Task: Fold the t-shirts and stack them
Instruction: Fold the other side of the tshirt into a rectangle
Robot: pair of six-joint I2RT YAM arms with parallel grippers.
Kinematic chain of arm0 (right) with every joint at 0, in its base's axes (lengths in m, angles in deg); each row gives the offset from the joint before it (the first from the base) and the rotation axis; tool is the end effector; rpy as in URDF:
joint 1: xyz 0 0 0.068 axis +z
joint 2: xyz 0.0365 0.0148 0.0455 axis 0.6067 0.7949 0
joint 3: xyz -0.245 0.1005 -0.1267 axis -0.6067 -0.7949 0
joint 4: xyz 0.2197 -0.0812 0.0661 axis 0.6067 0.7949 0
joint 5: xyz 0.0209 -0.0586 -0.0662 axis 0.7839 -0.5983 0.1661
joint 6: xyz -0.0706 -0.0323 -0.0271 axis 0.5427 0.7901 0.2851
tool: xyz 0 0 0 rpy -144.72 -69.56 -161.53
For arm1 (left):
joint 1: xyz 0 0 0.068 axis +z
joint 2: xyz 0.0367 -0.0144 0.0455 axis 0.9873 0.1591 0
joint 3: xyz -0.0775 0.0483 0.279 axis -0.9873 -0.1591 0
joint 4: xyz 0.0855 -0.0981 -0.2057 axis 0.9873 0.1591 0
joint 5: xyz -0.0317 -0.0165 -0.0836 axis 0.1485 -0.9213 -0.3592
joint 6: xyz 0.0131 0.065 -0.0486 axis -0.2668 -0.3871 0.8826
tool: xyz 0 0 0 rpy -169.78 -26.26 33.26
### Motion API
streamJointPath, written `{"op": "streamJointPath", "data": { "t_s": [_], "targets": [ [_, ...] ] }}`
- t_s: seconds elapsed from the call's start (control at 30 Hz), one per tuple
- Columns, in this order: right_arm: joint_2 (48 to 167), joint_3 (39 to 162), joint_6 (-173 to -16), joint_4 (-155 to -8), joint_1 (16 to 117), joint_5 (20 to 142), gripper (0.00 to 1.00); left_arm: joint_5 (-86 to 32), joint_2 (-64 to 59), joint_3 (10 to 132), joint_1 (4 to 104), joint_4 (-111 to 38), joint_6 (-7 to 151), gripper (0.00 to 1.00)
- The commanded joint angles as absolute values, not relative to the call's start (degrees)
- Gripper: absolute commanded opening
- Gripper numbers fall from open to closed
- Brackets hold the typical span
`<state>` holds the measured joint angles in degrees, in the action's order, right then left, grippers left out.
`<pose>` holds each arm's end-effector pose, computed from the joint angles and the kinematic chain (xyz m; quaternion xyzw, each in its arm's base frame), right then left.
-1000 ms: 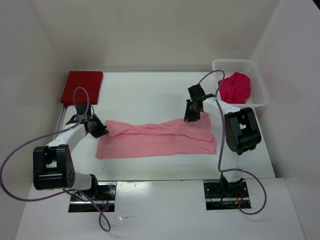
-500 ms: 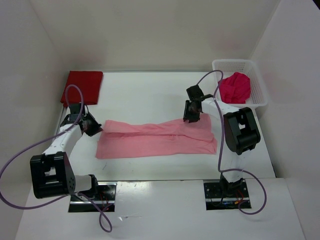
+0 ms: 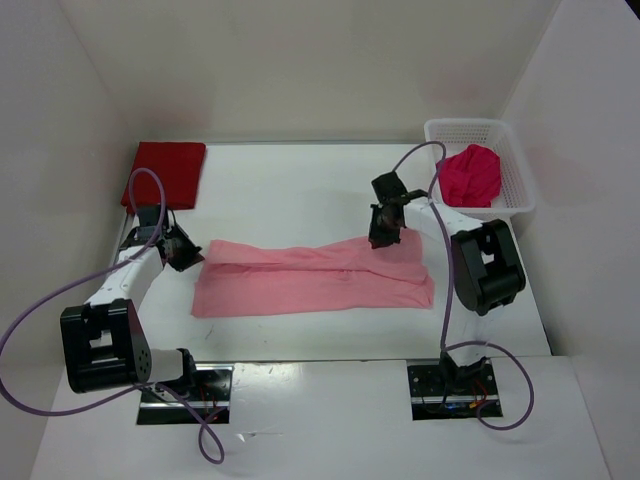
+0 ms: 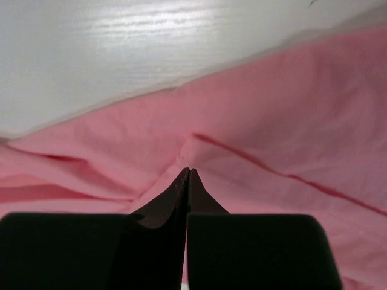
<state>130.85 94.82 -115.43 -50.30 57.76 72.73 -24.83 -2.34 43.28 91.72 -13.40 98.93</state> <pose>0.3471 0.1285 0.1784 0.0622 0.9765 0.0803 0.1902 0.2590 0.0423 0.2105 -0.3829 0.8634 -0.1259 0.3034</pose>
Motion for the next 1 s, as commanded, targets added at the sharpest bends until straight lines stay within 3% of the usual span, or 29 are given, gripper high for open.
{"op": "streamJointPath", "data": {
  "t_s": [0.0,0.33,0.37,0.57,0.97],
  "targets": [
    [123.2,92.2,-115.4,-46.9,59.3,73.8,0.00,-25.7,-3.9,43.5,92.2,-13.9,97.8,0.00],
    [112.7,83.1,-119.2,-47.1,61.3,74.4,0.01,-27.3,-3.9,42.5,92.2,-15.5,98.4,0.00],
    [114.1,85.3,-118.7,-47.1,61.3,73.8,0.11,-27.3,-3.9,42.5,92.2,-15.5,98.4,0.00],
    [125.0,93.3,-117.1,-50.6,61.3,68.5,0.33,-27.9,-3.9,41.9,92.2,-15.5,98.4,0.00],
    [132.7,99.2,-116.5,-52.6,61.3,62.7,0.36,-27.9,-5.0,39.8,92.2,-15.5,98.9,0.00]
  ]
}}
